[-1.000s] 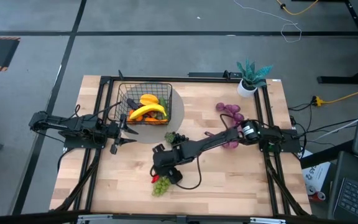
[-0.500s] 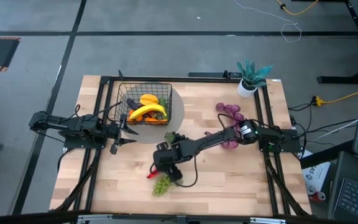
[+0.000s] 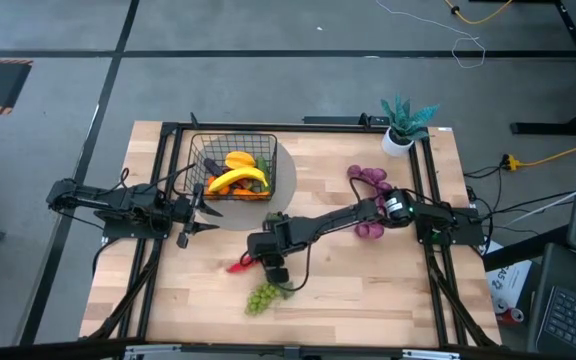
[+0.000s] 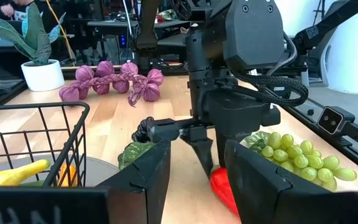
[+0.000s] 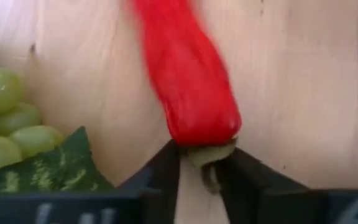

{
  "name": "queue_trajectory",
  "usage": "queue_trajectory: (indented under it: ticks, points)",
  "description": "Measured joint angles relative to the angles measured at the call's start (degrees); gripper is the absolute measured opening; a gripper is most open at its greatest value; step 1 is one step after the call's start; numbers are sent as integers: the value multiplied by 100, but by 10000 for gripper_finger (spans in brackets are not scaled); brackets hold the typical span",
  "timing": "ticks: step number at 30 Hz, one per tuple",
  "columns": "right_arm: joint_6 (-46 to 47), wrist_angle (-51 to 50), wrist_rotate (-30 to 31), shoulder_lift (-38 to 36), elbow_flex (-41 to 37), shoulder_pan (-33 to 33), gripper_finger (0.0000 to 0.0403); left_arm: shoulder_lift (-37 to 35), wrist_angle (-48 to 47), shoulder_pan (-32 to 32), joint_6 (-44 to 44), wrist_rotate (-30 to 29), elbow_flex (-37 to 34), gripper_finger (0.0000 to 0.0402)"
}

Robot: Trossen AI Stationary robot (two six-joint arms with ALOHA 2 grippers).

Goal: Build produce basket
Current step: Put the red chili pepper into the wire basket

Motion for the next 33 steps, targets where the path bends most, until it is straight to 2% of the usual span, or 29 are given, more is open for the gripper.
queue_trajectory:
  ticks: [4, 6, 20, 24, 29, 33]
  points:
    - [97, -71, -10, -2, 0, 6, 21, 0, 0, 0, 3, 4, 0, 147]
    - [89, -82, -12, -2, 0, 6, 15, 0, 0, 0, 2, 4, 0, 147]
    - [655, -563, -17, -36, 18, 12, 135, 0, -2, 0, 0, 6, 0, 147]
    - [877, -1074, -17, -50, 224, 7, 162, 0, -2, 0, -2, 6, -1, 147]
    - [1007, -1817, -84, -59, 835, -1, 177, 0, -2, 0, -2, 6, -2, 147]
    - [933, -1690, -84, -56, 1194, -1, 174, 0, -2, 0, -3, 7, 0, 147]
